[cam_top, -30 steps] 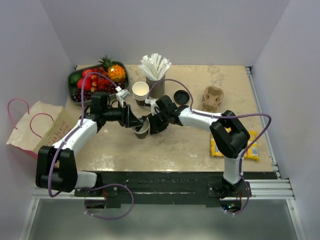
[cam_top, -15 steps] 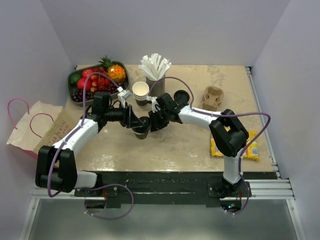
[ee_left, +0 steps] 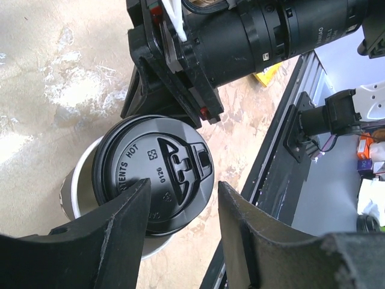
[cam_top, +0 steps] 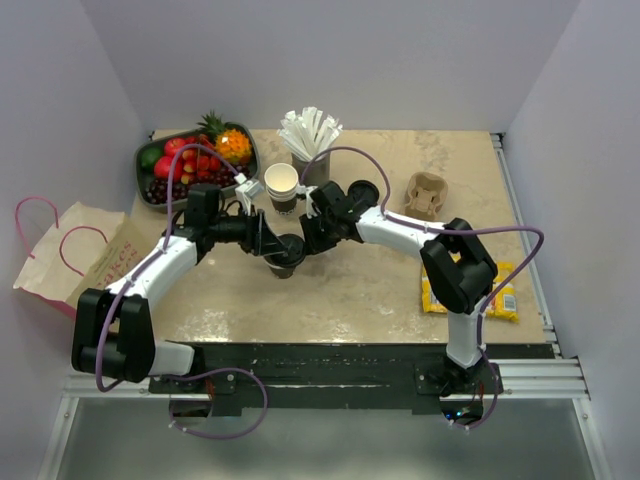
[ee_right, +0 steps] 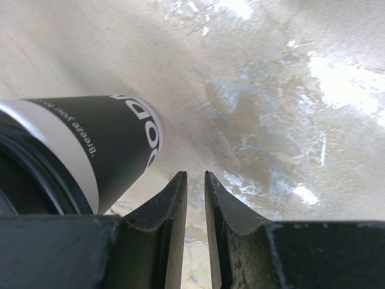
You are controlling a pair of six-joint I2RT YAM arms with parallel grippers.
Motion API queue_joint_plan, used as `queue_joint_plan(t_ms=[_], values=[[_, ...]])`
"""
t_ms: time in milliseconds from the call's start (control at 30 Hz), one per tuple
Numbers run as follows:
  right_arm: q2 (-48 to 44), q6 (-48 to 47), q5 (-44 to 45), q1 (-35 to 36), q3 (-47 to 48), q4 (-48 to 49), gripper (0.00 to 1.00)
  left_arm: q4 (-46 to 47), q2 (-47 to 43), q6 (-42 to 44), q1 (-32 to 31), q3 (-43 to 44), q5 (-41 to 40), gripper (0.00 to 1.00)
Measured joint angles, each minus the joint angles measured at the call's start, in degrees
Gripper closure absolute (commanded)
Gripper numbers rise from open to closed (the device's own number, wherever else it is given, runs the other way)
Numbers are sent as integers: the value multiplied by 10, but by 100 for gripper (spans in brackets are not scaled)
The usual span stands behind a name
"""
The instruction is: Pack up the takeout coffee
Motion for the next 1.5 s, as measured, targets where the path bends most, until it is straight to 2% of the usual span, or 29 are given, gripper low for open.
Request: queue_joint_plan(t_ms=[433,1033,1200,1400,1500], values=[[0,21,84,5,64,-41,77,-17,1,7,0,18,-3,48],[3,28,116,27,99,-63,78,-24,1,17,0,18,-4,48],[5,20,148,27,116,-61,79,-28,1,21,0,18,-9,48],[-5,-23,168,13,106,-52,85,-33,1,22,0,18,-13,48],[-37,-54,143,-8,71,-48,76,-33,1,22,0,18,-13,48]])
